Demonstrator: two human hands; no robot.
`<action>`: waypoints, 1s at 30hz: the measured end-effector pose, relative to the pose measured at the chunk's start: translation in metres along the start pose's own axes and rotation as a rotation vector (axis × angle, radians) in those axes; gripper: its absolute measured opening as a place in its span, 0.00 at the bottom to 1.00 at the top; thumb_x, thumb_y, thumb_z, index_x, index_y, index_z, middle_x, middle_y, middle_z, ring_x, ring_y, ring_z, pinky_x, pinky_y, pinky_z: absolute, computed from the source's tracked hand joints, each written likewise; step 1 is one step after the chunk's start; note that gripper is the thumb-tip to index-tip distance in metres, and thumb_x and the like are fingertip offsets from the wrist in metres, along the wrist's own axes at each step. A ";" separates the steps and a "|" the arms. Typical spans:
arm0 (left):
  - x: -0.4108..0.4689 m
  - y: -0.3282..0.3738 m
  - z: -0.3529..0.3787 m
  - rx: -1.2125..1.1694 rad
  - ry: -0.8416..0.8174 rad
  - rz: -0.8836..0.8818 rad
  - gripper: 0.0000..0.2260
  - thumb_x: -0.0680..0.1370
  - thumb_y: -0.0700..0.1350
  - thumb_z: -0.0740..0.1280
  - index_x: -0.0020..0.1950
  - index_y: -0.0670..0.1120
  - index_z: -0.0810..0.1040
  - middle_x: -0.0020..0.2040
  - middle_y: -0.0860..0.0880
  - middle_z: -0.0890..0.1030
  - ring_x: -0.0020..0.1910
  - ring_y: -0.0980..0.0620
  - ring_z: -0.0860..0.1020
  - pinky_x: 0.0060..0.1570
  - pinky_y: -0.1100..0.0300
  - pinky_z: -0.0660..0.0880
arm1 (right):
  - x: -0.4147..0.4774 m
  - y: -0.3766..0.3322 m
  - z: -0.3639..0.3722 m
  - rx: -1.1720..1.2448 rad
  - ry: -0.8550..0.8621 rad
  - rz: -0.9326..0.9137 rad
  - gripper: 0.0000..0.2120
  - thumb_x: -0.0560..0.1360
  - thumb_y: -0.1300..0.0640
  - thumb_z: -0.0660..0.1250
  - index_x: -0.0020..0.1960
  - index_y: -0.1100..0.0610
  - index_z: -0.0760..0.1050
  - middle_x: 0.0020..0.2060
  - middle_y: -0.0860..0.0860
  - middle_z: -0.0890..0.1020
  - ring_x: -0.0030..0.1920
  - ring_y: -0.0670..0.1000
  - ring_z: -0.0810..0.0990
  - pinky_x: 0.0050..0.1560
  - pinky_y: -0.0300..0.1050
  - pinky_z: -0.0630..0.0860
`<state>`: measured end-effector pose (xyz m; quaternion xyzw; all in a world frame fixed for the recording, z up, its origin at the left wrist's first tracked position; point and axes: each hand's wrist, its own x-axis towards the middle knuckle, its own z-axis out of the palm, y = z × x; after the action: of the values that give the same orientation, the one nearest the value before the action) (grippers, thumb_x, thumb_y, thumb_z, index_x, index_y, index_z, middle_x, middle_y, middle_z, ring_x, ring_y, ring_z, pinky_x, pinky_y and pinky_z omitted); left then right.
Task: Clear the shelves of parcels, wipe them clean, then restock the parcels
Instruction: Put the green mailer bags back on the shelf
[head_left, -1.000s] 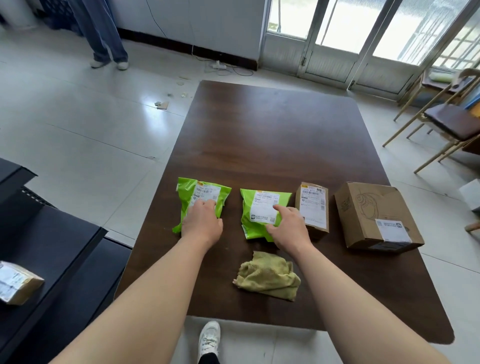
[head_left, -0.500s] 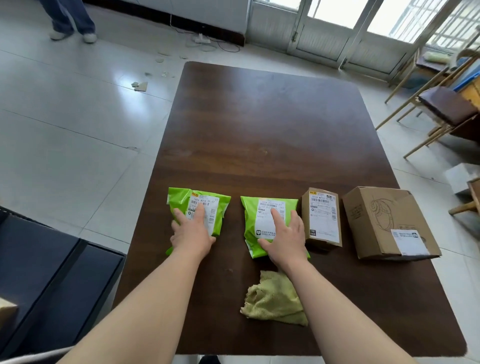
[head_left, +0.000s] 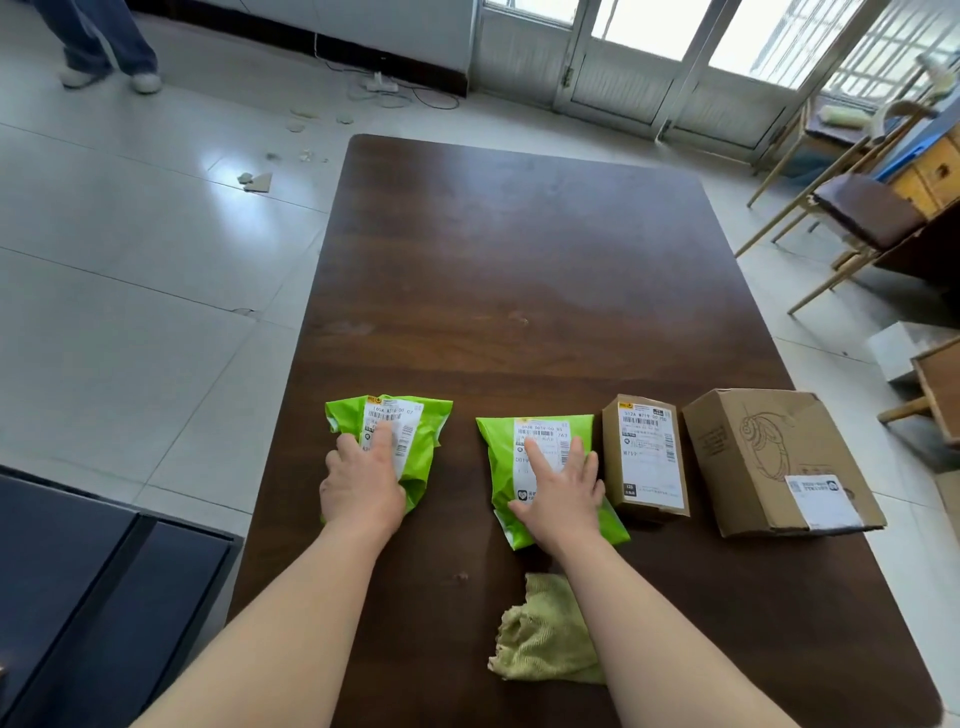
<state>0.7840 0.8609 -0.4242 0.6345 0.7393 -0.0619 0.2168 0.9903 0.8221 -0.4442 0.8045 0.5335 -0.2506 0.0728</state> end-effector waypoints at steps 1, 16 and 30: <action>0.000 -0.001 -0.001 -0.006 0.003 -0.004 0.34 0.77 0.50 0.66 0.77 0.55 0.50 0.65 0.43 0.62 0.62 0.44 0.66 0.58 0.51 0.71 | 0.001 0.001 0.001 0.004 -0.003 0.002 0.39 0.75 0.43 0.67 0.77 0.37 0.46 0.77 0.59 0.38 0.76 0.65 0.38 0.74 0.64 0.48; -0.018 -0.012 -0.017 -0.043 0.101 -0.029 0.30 0.77 0.50 0.66 0.75 0.55 0.56 0.64 0.43 0.63 0.61 0.44 0.68 0.55 0.51 0.73 | -0.007 0.000 -0.009 0.174 0.123 -0.103 0.32 0.78 0.68 0.58 0.76 0.43 0.60 0.78 0.55 0.48 0.77 0.59 0.45 0.74 0.52 0.56; -0.094 -0.031 -0.037 -0.218 0.249 -0.305 0.30 0.76 0.47 0.65 0.75 0.55 0.56 0.64 0.42 0.63 0.60 0.42 0.67 0.57 0.46 0.72 | -0.032 -0.034 -0.061 0.263 0.107 -0.501 0.28 0.76 0.65 0.64 0.74 0.50 0.67 0.76 0.59 0.55 0.77 0.57 0.51 0.76 0.47 0.52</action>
<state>0.7545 0.7833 -0.3596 0.4908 0.8502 0.0652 0.1791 0.9695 0.8331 -0.3711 0.6624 0.6816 -0.2849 -0.1246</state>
